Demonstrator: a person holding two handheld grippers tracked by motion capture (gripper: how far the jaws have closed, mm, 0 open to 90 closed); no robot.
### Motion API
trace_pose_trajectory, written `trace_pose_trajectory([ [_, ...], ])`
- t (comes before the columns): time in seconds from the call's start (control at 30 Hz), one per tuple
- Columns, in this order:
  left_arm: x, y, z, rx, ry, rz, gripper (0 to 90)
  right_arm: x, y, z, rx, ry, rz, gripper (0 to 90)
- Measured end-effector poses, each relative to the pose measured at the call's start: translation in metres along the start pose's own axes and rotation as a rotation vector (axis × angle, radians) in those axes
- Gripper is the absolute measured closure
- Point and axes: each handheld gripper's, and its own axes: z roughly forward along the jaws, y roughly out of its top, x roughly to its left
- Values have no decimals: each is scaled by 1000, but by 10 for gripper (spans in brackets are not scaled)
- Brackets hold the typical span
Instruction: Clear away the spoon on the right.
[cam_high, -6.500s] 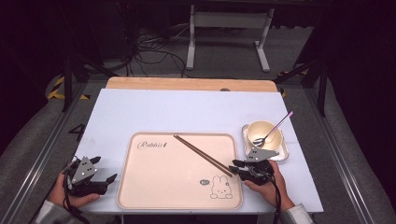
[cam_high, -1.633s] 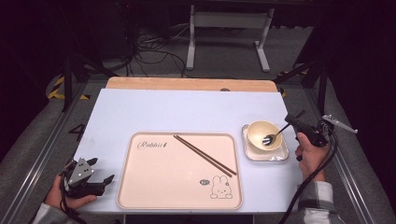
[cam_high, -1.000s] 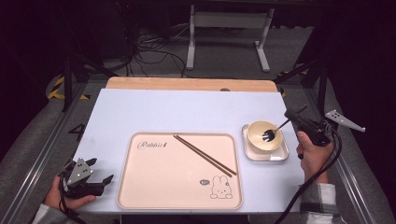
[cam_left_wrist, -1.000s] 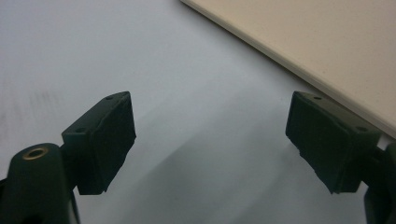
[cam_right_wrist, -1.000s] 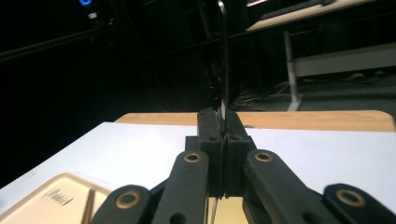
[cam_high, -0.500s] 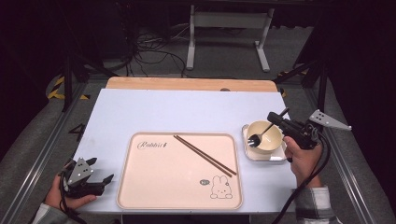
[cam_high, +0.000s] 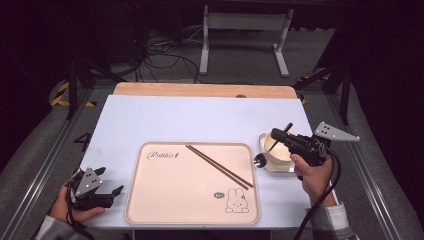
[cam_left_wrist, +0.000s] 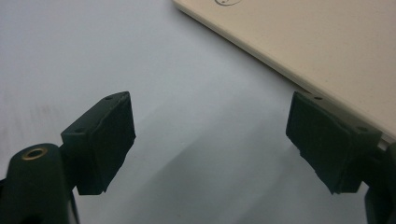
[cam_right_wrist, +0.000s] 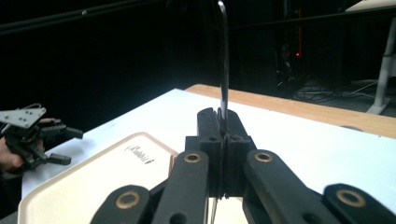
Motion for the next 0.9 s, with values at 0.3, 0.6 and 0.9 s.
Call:
trace_pose_trajectory([
  [0.3, 0, -6, -8, -3, 15, -16, 164, 12, -1, 21, 42, 57, -19, 897],
  [0.6, 0, -13, -15, 7, 30, -30, 164, 27, -8, 52, 129, 153, -44, 897],
  [0.9, -1, -15, -16, 14, 35, -33, 164, 50, -27, 90, 257, 261, -64, 896],
])
